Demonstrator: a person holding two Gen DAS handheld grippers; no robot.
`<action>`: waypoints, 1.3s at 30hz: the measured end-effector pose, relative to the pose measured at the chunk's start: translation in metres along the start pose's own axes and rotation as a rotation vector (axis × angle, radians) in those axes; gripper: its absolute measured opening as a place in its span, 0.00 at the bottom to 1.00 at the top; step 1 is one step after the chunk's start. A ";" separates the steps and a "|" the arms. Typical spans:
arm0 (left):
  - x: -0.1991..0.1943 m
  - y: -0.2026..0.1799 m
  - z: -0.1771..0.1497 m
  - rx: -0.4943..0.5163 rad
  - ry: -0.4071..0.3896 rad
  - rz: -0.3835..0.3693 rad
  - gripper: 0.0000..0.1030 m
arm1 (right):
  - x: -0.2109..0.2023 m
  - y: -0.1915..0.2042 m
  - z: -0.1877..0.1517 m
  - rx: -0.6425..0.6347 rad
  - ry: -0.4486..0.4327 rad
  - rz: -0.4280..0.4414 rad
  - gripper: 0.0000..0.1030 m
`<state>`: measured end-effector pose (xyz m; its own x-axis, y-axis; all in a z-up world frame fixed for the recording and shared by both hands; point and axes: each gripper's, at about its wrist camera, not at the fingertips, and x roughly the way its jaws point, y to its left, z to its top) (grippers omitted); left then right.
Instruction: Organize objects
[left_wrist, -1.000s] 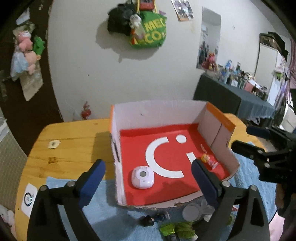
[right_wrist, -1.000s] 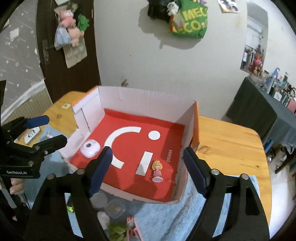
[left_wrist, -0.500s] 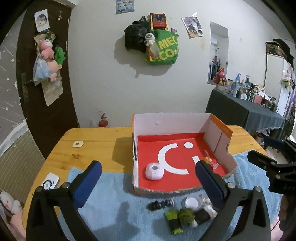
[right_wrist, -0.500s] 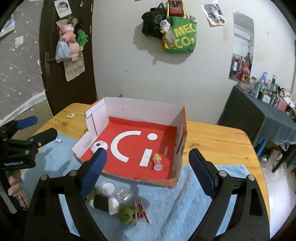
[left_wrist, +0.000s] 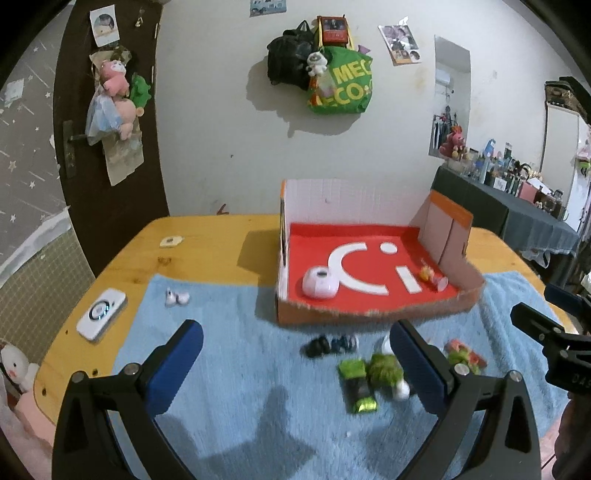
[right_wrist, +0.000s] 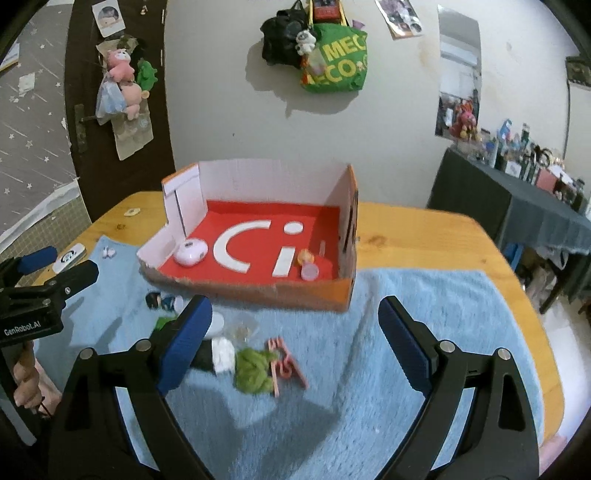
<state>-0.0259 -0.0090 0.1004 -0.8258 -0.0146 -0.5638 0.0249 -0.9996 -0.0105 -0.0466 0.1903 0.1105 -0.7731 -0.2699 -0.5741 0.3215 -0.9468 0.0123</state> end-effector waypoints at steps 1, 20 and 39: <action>0.001 -0.001 -0.004 0.000 0.004 0.003 1.00 | 0.002 0.000 -0.005 0.007 0.003 0.003 0.90; 0.014 -0.009 -0.072 -0.021 0.103 0.013 1.00 | 0.019 0.016 -0.071 0.002 0.094 -0.031 0.90; 0.019 -0.012 -0.076 0.001 0.123 0.005 1.00 | 0.028 0.014 -0.081 0.033 0.126 -0.020 0.90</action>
<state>0.0014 0.0047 0.0269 -0.7499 -0.0169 -0.6613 0.0282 -0.9996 -0.0065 -0.0190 0.1841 0.0283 -0.7034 -0.2283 -0.6731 0.2866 -0.9577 0.0253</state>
